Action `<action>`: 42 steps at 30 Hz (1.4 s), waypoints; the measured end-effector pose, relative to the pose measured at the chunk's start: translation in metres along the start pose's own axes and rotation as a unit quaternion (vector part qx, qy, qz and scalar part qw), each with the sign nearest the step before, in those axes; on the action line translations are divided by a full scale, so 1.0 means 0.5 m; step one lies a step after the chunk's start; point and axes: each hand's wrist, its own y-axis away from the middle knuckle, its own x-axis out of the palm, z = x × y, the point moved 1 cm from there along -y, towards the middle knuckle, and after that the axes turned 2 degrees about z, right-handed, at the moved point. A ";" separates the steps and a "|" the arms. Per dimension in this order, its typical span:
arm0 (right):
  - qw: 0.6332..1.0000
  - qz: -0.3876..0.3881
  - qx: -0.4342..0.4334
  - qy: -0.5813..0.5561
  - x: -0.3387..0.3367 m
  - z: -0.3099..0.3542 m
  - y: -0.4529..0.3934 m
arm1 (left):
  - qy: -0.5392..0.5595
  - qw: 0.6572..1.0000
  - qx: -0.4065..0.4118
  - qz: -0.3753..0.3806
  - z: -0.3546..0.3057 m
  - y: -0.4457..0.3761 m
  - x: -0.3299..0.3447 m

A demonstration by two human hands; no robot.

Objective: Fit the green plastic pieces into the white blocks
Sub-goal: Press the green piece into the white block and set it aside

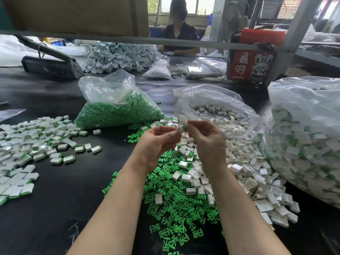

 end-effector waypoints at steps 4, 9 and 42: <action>1.000 0.000 -0.003 -0.006 0.001 -0.003 0.000 | -0.013 1.000 0.005 -0.003 0.000 0.000 -0.001; 1.000 -0.002 -0.009 -0.011 0.003 -0.005 0.001 | -0.043 0.999 0.020 -0.003 -0.002 0.001 0.003; 0.977 0.017 -0.080 0.197 0.002 -0.005 0.005 | -0.166 0.978 0.120 -0.036 -0.003 0.010 0.002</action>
